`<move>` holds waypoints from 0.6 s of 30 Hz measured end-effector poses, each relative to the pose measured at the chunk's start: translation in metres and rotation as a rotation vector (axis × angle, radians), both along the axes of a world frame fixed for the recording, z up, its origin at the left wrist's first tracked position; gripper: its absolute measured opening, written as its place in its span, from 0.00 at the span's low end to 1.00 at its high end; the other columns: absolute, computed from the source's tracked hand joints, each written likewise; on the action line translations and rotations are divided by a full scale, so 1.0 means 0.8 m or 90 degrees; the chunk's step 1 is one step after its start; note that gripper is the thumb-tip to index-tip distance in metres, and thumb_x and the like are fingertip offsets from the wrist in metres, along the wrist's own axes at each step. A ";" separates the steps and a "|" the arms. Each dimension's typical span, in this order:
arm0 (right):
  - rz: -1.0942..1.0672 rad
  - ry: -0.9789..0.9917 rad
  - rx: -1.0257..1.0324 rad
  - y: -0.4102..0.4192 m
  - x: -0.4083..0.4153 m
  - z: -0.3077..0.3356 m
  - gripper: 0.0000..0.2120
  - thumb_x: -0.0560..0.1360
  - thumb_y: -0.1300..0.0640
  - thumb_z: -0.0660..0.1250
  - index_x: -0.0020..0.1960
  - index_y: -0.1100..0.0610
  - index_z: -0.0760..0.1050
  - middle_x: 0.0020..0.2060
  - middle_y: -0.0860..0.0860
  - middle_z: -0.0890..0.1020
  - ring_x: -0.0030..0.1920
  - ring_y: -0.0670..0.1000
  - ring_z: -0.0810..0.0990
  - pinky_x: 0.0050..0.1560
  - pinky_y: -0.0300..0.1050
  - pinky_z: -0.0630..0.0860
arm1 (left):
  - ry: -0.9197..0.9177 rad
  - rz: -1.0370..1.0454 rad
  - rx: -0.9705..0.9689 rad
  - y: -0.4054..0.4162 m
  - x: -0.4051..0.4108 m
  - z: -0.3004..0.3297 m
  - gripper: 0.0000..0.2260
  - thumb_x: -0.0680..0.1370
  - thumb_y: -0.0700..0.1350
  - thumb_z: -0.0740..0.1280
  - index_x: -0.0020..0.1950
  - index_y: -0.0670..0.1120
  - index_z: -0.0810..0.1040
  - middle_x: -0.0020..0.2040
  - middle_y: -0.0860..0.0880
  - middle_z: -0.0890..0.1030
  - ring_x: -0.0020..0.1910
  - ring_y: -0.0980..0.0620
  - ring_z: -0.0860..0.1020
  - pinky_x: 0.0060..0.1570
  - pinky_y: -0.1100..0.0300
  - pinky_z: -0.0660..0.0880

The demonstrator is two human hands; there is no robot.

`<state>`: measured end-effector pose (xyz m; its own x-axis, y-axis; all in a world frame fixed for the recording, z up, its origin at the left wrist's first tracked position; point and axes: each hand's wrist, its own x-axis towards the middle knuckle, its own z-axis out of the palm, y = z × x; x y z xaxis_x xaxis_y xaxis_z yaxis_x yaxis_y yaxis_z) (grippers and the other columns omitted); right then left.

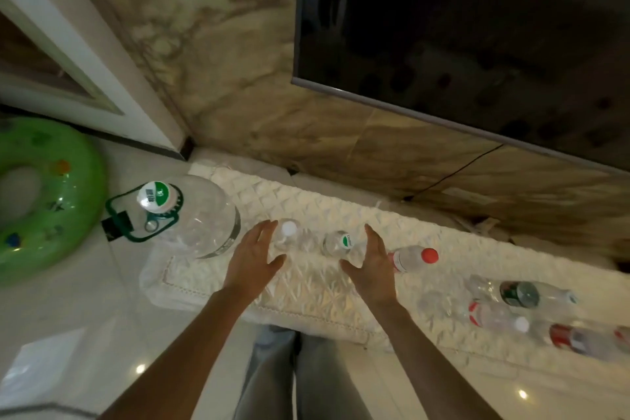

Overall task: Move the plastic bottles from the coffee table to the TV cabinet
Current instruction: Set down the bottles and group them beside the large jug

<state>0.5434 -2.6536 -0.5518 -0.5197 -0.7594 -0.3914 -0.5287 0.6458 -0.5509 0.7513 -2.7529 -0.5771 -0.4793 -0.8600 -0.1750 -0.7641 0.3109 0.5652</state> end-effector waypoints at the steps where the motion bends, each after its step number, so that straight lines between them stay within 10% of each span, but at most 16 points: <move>1: -0.038 -0.014 -0.007 -0.006 -0.001 -0.011 0.40 0.70 0.56 0.74 0.75 0.56 0.55 0.73 0.54 0.63 0.72 0.54 0.64 0.67 0.42 0.62 | -0.001 -0.002 0.007 -0.006 -0.002 -0.013 0.32 0.71 0.46 0.74 0.71 0.42 0.66 0.69 0.41 0.70 0.68 0.43 0.69 0.65 0.52 0.67; 18: -0.136 -0.003 -0.119 -0.029 0.009 -0.147 0.32 0.63 0.60 0.78 0.65 0.52 0.72 0.60 0.49 0.78 0.60 0.48 0.76 0.62 0.37 0.70 | 0.167 -0.028 0.070 -0.051 -0.028 -0.139 0.35 0.63 0.43 0.80 0.67 0.47 0.71 0.61 0.49 0.75 0.55 0.55 0.74 0.53 0.62 0.73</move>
